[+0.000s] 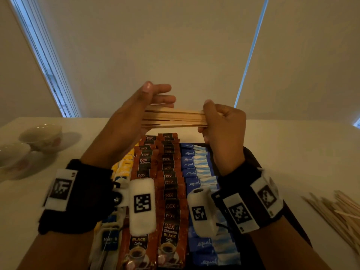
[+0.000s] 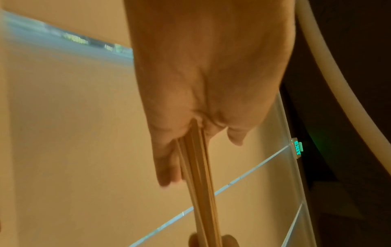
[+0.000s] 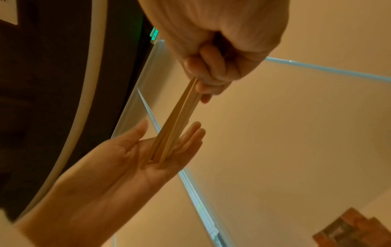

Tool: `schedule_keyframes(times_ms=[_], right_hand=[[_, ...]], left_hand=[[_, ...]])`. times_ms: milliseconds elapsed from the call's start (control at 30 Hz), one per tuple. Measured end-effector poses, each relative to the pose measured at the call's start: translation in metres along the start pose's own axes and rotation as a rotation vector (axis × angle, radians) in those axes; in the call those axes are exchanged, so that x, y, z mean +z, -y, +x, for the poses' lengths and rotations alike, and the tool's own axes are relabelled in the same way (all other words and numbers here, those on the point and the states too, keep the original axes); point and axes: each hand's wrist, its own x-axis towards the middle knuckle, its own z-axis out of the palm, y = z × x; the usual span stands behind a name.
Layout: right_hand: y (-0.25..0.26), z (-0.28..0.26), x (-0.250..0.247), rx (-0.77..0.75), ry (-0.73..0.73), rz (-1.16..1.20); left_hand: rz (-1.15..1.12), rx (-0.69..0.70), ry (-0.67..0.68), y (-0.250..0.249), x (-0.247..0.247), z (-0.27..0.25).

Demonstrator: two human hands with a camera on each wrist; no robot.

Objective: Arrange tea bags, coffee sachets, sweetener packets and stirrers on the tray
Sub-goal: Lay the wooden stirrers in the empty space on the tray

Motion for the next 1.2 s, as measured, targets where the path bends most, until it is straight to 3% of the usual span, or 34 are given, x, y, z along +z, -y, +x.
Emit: schedule_keyframes(times_ms=[167, 267, 400, 500, 667, 800, 933, 1033, 1100, 1200], right_hand=[[0.009, -0.005, 0.001, -0.051, -0.001, 0.009], [0.009, -0.008, 0.003, -0.133, -0.025, -0.029], [0.005, -0.015, 0.008, -0.267, -0.059, -0.066], [0.006, -0.016, 0.008, -0.309, -0.048, -0.045], [0.002, -0.022, 0.015, -0.335, -0.049, -0.032], [0.005, -0.018, 0.009, -0.347, -0.004, 0.032], [0.006, -0.013, 0.003, -0.371, 0.086, 0.034], [0.011, -0.005, -0.005, -0.261, 0.258, -0.099], [0.019, 0.002, -0.014, -0.167, 0.423, -0.253], [0.031, 0.003, -0.024, -0.223, 0.59, -0.674]], left_hand=[[0.063, 0.04, -0.008, 0.0, -0.005, 0.0], [0.179, -0.08, 0.04, -0.004, -0.002, -0.003], [0.185, -0.211, -0.083, -0.006, 0.0, -0.002], [0.122, -0.249, -0.104, -0.009, -0.006, -0.001], [0.103, -0.305, 0.012, -0.014, -0.012, -0.006], [0.125, -0.403, 0.221, -0.02, -0.019, -0.008], [0.229, -0.498, 0.164, -0.018, -0.012, -0.005], [0.315, -0.486, 0.041, -0.019, -0.01, -0.005], [0.364, -0.462, -0.007, -0.021, -0.011, -0.005], [0.502, -0.4, -0.018, -0.022, -0.009, -0.006]])
